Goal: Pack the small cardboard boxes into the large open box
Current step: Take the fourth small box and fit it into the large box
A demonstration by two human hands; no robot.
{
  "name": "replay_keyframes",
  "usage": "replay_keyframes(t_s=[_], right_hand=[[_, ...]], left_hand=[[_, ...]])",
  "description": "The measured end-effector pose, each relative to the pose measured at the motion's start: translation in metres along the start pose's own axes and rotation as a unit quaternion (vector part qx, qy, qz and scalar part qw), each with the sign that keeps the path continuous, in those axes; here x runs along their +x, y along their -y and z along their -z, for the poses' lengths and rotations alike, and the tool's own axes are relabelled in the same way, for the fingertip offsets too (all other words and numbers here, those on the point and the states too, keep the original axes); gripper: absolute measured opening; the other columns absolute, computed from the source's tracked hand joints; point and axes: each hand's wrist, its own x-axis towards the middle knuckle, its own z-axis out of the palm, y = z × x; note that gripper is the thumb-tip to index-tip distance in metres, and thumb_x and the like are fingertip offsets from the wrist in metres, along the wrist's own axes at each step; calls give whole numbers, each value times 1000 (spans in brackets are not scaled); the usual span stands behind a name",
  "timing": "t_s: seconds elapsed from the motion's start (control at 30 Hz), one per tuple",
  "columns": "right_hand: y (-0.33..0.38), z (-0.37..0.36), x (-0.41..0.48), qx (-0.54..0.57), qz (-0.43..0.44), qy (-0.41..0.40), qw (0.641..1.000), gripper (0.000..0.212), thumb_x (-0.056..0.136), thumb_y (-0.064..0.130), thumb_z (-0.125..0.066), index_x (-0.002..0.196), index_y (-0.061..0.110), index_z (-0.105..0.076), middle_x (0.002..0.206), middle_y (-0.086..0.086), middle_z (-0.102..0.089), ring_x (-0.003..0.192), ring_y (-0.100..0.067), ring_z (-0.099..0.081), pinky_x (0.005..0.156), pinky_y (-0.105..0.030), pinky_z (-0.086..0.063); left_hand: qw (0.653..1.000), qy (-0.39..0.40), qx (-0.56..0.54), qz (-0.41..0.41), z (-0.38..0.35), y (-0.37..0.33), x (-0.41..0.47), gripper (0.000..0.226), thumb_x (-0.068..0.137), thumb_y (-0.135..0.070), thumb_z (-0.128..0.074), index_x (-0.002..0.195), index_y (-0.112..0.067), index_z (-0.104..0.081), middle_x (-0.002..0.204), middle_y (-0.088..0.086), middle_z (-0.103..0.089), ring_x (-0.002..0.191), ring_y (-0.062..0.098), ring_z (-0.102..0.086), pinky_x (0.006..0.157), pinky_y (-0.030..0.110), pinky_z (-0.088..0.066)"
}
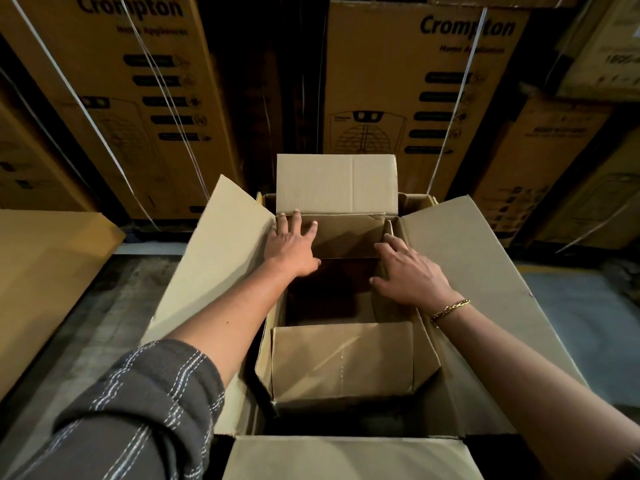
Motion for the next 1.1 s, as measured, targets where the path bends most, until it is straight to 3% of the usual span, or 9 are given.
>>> replay_keyframes(t_s=[0.2,0.33,0.43,0.53,0.67,0.73,0.8,0.9,1.1], right_hand=[[4,-4,-1,-34,17,16,999,68,94,47,-56,153,19,-34,167,-3,-24,146,-27,-38,104,-43,-47],[7,-7,-16,-117,51,-2,992,57,93,48,-53,145,22,-48,165,-7,-27,156,-29,-9,125,-50,-2],[20,-11,-33,-109,64,40,991,38,99,56,-41,85,27,-62,118,-4,-69,135,-22,-50,125,-53,4],[30,-6,-46,-41,33,97,994,56,101,62,-32,64,25,-51,84,0,-69,105,-18,-67,125,-52,-1],[26,2,-64,-17,32,173,984,44,96,60,-46,81,28,-72,95,3,-72,107,-18,-65,122,-49,-16],[26,1,-79,1,47,177,983,38,93,59,-53,80,27,-70,90,5,-69,95,-18,-65,108,-41,-39],[27,-3,-95,34,65,146,987,33,92,56,-57,98,28,-71,112,7,-68,106,-16,-63,93,-34,-49],[26,-10,-112,81,82,82,990,35,93,51,-57,121,32,-64,153,14,-38,138,-12,-39,102,-35,-47],[13,-11,-110,106,79,113,985,44,88,47,-66,130,37,-58,164,10,-24,149,-12,-24,113,-42,-41]], left_hand=[[1000,-9,-28,-4,-3,2,4,90,92,-58,-59,161,-30,-8,169,13,12,154,42,7,123,54,-8],[1000,-10,-19,-2,-5,1,4,90,93,-57,-59,161,-31,-7,168,13,14,154,41,9,124,53,-5],[1000,-14,-14,-2,-7,1,2,91,92,-56,-59,161,-31,-6,168,13,15,154,42,10,125,53,-4],[1000,-14,-13,0,-7,1,-1,90,93,-55,-59,162,-31,-5,168,13,17,154,41,11,124,53,-2],[1000,-14,5,0,-7,0,-6,89,94,-53,-58,161,-31,-5,167,14,21,153,41,12,125,53,-1],[1000,-20,6,-1,-8,0,-8,89,94,-53,-58,161,-30,-6,167,14,20,154,41,11,125,53,-2],[999,-36,-10,-2,-8,1,-8,88,93,-54,-59,162,-29,-9,168,15,15,154,41,9,124,53,-4],[996,-58,-64,3,-7,-2,-7,85,93,-53,-59,161,-26,-16,169,15,7,154,39,6,123,53,-11],[996,-44,-76,9,-4,-9,-10,87,93,-51,-60,161,-25,-12,169,14,9,155,37,9,123,54,-10]])
